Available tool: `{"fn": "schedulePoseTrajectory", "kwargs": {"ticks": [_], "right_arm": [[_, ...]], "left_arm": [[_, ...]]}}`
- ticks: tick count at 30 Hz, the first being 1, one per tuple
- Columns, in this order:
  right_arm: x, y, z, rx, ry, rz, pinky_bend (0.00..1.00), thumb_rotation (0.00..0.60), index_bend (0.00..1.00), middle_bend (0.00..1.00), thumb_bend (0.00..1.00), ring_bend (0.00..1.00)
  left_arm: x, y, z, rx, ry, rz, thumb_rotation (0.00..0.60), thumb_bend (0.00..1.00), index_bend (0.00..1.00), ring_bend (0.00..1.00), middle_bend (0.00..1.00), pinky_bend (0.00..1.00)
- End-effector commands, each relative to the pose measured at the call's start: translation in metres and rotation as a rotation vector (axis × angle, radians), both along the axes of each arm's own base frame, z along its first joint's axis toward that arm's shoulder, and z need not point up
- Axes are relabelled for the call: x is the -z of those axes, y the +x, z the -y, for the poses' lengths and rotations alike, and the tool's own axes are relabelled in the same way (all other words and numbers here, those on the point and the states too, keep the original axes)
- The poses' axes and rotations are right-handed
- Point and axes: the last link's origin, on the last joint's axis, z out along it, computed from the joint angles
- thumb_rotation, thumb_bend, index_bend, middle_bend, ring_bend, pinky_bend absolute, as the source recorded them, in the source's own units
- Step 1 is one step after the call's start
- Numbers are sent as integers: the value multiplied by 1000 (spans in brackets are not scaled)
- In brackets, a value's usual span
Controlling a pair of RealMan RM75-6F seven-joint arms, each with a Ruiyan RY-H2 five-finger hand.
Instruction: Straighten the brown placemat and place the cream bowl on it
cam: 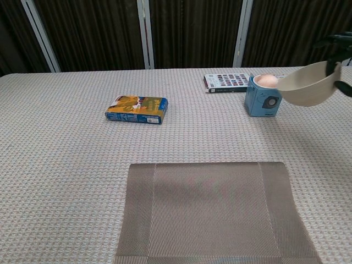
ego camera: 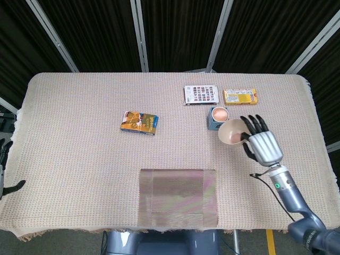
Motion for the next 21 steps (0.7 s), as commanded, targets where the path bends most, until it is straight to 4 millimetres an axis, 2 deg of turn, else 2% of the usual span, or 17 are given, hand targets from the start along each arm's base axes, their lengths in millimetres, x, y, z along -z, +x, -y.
{"fn": "schedulePoseTrajectory", "kwargs": {"ticks": [1,5,12,13,14,15,16,17,18,21], "right_arm": [[-21,-34,-11,90,-27,-4,0,600,775,58,454,0],[-29,-69,-20,180,-19,-32,0,600,775,60,451,0],[-13,-89,-13,254,-2,-27,0,600,758,61,450,0],[-11,-90,-12,259,-2,-26,0,600,629,55,438,0],[-9,-91,-11,262,-1,-25,0,600,396,37,360,0],[-7,-92,-11,268,1,-23,0,600,247,25,272,0],[-5,-92,-12,272,7,-20,0,600,49,7,140,0],[-5,-92,-13,275,12,-16,0,600,0,0,28,0],[-3,-92,-15,283,31,-5,0,600,0,0,0,0],[-11,-82,-24,264,40,37,0,600,0,0,0,0]], "left_arm": [[1,3,0,11,-5,2,600,7,0,0,0,0],[4,7,0,24,-15,1,600,7,0,0,0,0],[7,9,0,28,-20,2,600,7,0,0,0,0],[7,9,0,28,-20,2,600,8,0,0,0,0],[6,9,0,27,-19,2,600,9,0,0,0,0],[6,8,0,26,-18,2,600,8,0,0,0,0],[6,8,0,25,-17,1,600,8,0,0,0,0],[5,8,0,24,-15,1,600,8,0,0,0,0],[5,7,0,22,-13,0,600,8,0,0,0,0],[3,6,1,17,-10,1,600,8,0,0,0,0]]}}
